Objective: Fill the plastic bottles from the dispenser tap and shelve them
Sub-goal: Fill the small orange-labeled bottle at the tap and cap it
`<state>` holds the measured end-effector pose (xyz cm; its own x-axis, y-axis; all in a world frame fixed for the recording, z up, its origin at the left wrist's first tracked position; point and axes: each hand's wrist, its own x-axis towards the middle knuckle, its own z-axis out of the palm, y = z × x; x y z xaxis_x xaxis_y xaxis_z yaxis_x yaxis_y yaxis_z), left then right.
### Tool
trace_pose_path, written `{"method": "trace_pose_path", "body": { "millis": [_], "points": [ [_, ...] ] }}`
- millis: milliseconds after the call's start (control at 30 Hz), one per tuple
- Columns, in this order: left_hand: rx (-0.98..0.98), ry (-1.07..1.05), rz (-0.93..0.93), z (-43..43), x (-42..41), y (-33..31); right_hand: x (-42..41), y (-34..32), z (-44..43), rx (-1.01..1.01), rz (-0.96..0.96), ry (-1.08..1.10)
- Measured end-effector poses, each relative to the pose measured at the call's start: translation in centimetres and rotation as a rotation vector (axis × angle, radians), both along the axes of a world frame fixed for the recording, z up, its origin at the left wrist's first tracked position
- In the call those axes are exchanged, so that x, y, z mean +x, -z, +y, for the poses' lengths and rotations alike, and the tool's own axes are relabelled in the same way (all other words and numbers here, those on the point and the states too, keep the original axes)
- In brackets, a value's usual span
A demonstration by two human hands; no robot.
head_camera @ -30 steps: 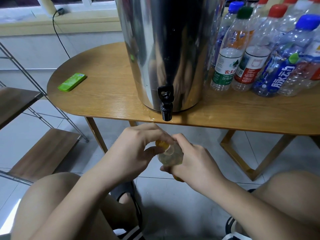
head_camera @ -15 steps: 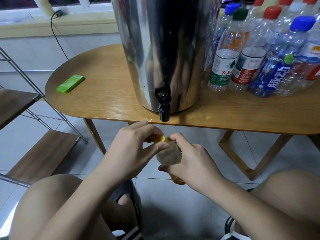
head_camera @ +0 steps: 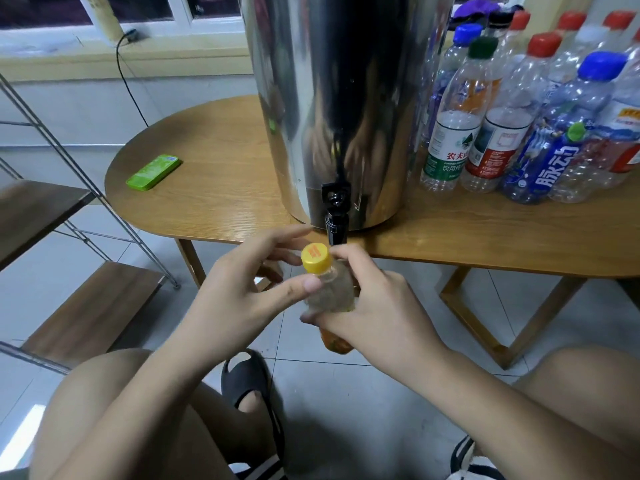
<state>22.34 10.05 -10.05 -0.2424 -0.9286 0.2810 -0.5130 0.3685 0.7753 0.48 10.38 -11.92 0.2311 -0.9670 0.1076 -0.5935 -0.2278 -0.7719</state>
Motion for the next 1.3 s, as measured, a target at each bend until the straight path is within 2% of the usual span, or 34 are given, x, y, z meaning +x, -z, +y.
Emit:
{"method": "trace_pose_path", "body": {
  "millis": [133,233,467,600,833,1000,1300],
  "points": [
    [0.181,0.079,0.076,0.4,3.4,0.6,2.4,-2.9,-0.5,-0.053,-0.063,-0.047],
    [0.23,0.06,0.111,0.2,4.8,1.2,4.6,-4.8,-1.5,-0.097,-0.121,-0.064],
    [0.052,-0.219,0.203,-1.4,5.2,0.2,8.8,-7.7,-4.8,-0.248,-0.172,-0.068],
    [-0.027,-0.316,0.147,-3.5,6.1,-0.4,9.8,-8.9,-6.2,-0.328,-0.188,-0.059],
    [-0.093,-0.445,0.022,-9.9,8.2,-0.4,7.4,-10.3,-5.4,-0.327,-0.185,-0.066],
    [-0.017,-0.477,0.055,-14.2,8.5,-0.3,4.9,-9.5,-4.2,-0.279,-0.252,-0.069],
    [0.023,-0.488,0.076,-19.9,8.5,-0.5,0.0,-8.7,-2.4,-0.248,-0.228,-0.01]
  ]
}}
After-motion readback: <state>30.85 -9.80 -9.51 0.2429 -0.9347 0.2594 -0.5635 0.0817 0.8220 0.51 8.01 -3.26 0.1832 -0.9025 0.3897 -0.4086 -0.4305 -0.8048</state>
